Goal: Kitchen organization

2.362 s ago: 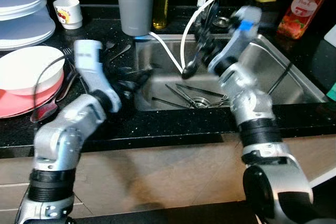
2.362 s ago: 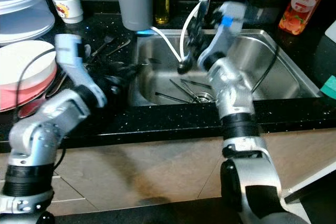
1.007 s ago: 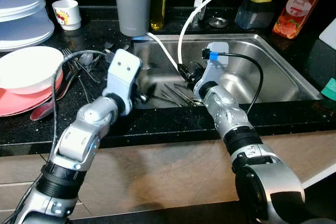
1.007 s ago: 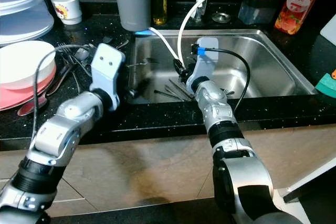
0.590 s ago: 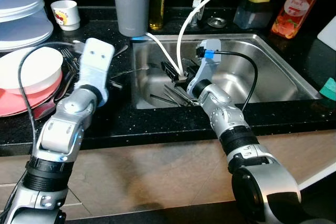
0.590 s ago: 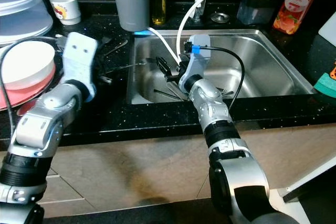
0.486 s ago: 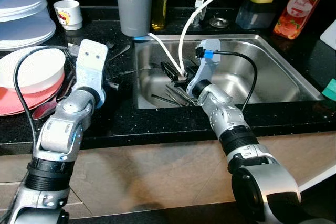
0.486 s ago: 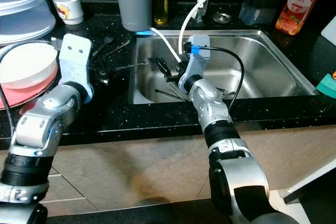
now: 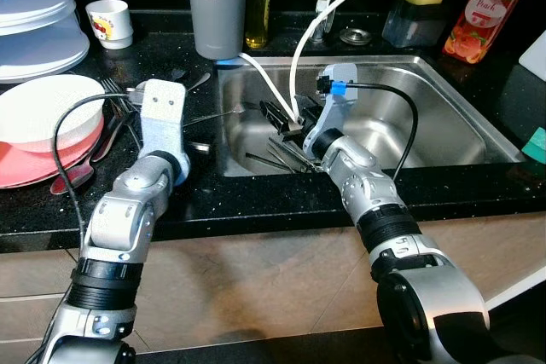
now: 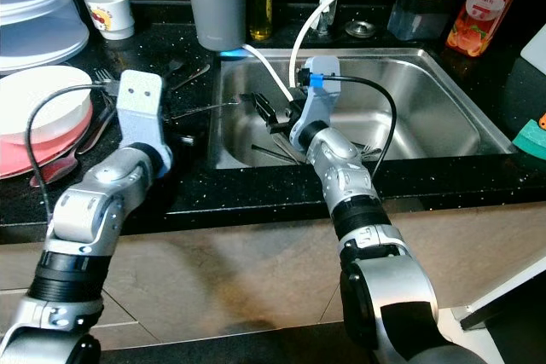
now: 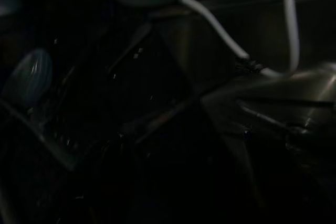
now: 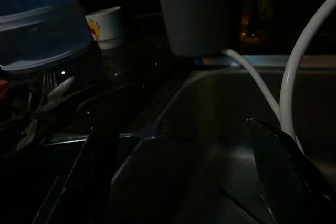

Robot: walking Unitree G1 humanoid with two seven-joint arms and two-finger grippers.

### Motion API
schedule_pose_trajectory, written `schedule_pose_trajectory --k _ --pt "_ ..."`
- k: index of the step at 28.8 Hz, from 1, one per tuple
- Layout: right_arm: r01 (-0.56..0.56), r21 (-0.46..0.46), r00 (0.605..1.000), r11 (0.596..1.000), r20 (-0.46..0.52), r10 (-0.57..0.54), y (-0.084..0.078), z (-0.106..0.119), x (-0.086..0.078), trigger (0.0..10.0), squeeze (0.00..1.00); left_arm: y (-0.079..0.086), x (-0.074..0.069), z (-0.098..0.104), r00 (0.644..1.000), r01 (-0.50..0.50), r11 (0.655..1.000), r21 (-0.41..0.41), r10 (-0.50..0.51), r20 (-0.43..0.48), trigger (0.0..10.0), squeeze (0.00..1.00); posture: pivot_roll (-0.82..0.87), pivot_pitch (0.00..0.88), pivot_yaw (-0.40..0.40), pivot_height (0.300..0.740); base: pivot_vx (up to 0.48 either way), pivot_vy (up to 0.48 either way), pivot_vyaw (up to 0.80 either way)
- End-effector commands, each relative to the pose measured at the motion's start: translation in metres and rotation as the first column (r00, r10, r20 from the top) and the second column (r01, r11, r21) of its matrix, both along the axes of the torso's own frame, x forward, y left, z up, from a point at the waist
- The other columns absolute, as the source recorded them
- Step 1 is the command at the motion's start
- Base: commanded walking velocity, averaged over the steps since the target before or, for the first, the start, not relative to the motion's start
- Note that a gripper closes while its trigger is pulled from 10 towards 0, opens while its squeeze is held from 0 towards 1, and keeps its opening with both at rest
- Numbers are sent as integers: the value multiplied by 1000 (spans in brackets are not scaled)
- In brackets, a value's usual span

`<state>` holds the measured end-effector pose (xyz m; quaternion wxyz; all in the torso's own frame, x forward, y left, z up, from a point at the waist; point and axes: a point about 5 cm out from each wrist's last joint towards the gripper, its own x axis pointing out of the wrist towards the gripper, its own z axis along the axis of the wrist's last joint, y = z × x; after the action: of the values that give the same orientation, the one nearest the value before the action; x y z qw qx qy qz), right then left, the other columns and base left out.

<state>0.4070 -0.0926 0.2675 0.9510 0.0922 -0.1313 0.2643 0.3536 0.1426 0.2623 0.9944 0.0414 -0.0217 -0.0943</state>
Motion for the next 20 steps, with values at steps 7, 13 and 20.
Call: schedule_pose_trajectory --k 7,13,20 --pt "1 26 1000 1000 7 -1 -4 1 0 10000 0 -6 2 -1 999 4 996 90 -7 32 10000 0 -15 175 -32 740 0 0 0" --pt "4 36 1000 999 4 -4 -5 -1 0 10000 0 -9 12 -13 995 82 996 46 -84 50 10000 0 -15 172 -32 740 0 0 0" --pt "1 39 1000 999 8 -1 -6 -1 0 10000 0 -1 20 -26 999 50 993 108 -48 -18 10000 0 -14 171 -31 740 0 0 0"
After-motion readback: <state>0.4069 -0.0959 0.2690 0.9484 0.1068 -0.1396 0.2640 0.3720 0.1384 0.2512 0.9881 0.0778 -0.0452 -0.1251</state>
